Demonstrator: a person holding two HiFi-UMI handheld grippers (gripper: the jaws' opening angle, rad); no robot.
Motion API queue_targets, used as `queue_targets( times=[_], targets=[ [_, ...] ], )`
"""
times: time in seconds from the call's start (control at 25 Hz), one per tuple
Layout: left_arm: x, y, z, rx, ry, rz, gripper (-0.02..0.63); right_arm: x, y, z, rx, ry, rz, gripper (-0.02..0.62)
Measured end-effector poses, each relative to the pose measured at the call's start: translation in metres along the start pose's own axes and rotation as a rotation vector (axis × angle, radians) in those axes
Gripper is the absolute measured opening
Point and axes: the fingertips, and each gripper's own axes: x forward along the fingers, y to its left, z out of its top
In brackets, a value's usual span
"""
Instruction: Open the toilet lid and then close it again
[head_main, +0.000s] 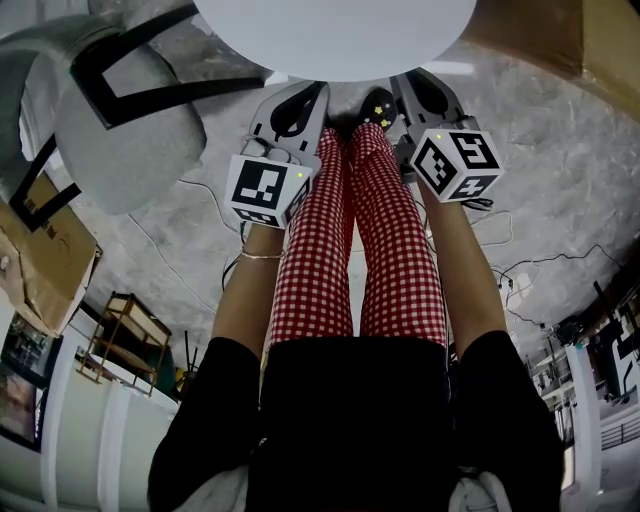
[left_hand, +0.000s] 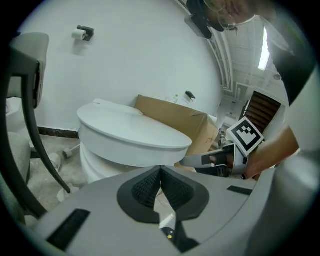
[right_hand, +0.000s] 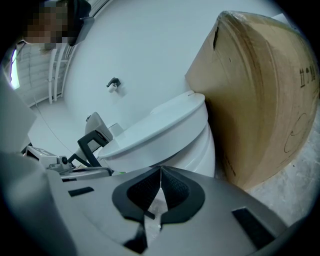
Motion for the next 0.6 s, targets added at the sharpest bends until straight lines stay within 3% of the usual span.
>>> queue_targets(
  times=[0.6],
  targets=[
    [0.006,0.005,-0.005,-0.025,0.016,0.016,0.003,0.005,-0.010,-0.014,0.047,0.048,-0.004,0.020]
  ],
)
